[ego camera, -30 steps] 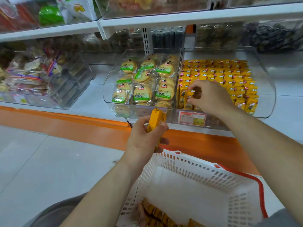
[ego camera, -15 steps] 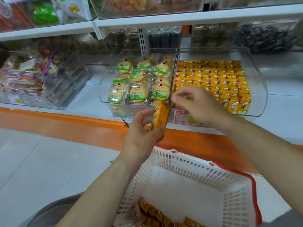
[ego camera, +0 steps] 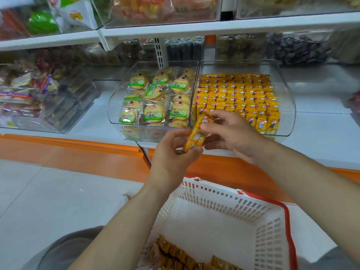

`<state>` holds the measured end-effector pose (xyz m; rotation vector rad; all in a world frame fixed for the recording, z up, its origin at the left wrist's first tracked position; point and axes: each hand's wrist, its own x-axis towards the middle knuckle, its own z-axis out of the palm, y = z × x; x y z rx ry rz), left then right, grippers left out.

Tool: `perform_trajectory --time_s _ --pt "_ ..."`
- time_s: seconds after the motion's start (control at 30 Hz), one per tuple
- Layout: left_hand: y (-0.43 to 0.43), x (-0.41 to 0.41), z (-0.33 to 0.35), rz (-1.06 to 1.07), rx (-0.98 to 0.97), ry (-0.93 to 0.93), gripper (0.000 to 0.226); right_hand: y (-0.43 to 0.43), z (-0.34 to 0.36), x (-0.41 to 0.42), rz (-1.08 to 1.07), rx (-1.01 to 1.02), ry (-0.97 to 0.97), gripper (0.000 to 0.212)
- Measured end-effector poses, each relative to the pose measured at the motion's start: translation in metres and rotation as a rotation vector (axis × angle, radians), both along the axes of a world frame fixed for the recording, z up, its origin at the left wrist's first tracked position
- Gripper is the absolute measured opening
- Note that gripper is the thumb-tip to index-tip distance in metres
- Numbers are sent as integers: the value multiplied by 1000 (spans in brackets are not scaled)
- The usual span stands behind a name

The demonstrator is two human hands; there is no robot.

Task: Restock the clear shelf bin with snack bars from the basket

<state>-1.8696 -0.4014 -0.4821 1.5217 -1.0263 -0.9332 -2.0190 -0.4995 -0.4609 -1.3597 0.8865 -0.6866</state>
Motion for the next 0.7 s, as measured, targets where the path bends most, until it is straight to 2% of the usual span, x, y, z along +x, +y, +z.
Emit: perform_trajectory --time_s 0.1,0.17,0.27,0.37,0.43,0.47,0.53,0.6,0.7 --pt "-5 -2 7 21 -16 48 38 -10 6 -7 -5 -120 40 29" --pt "-10 0 15 70 -57 150 35 -14 11 -14 105 -187 60 23" --pt "-18 3 28 101 -117 265 35 -11 8 -12 221 -178 85 16" --pt "-29 1 37 61 -118 170 36 -13 5 -4 84 -244 64 14" --pt "-41 3 42 -5 -146 107 28 -20 7 -4 26 -280 11 25" --pt "-48 5 43 -36 -159 37 23 -25 9 -5 12 -281 -24 36" --pt "-60 13 39 -30 -169 -249 20 -36 10 -9 -66 -309 -48 47" --pt "-68 23 25 19 -103 -549 32 -48 10 -11 -196 -327 -35 45" --pt "-72 33 1 -34 49 -742 49 -67 5 -10 -339 -353 59 43"
